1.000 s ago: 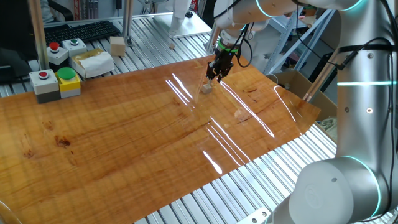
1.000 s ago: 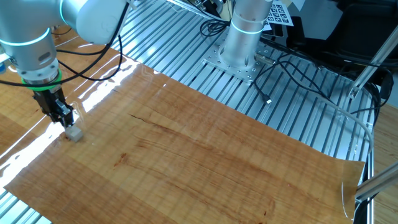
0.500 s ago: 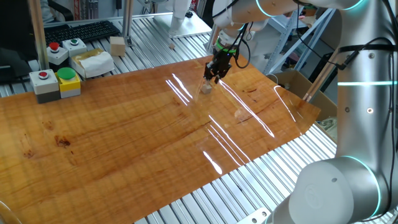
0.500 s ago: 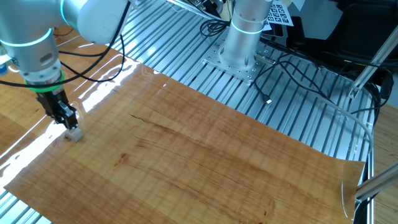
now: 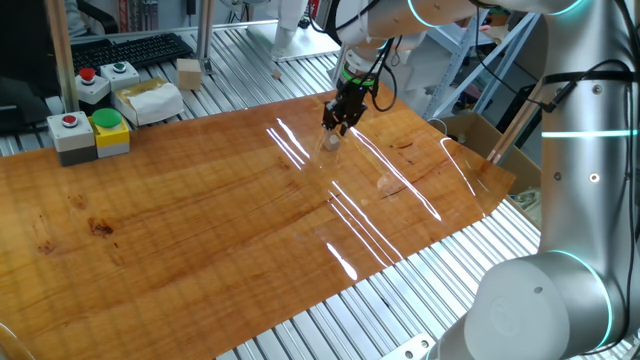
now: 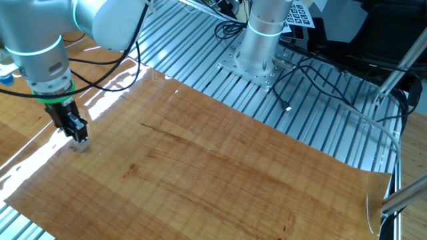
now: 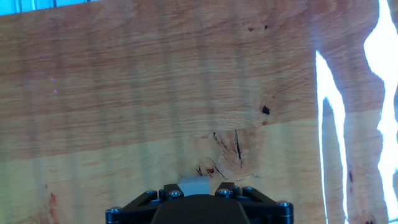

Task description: Hold a small block with the gripper and sweep it from left to right on the table

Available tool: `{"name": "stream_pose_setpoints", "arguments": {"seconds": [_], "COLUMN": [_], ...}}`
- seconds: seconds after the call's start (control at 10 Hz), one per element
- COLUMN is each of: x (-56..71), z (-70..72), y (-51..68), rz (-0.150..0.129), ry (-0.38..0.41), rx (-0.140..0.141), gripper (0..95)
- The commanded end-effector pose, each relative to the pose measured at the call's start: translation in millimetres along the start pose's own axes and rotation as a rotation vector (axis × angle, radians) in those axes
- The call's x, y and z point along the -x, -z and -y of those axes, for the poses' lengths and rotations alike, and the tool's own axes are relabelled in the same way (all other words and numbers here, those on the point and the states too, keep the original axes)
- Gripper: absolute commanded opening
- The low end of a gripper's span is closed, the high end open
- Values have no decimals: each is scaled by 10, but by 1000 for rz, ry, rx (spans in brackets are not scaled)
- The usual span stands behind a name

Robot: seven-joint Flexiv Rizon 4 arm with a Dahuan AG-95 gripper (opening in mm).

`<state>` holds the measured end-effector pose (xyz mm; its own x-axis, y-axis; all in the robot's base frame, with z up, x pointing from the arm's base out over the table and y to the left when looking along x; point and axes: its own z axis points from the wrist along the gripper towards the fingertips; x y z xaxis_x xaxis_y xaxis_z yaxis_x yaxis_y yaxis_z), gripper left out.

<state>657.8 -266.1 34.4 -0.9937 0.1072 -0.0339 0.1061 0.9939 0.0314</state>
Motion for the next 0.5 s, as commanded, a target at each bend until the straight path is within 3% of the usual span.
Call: {"name": "stream_pose_setpoints", "arguments": {"seconds": [0.1, 0.5], "x": [-3, -7], "z": [-5, -20], "y": [-30, -82], "rz": [2, 2], "ry": [0, -5], "rx": [1, 4], "gripper": [570, 570]}}
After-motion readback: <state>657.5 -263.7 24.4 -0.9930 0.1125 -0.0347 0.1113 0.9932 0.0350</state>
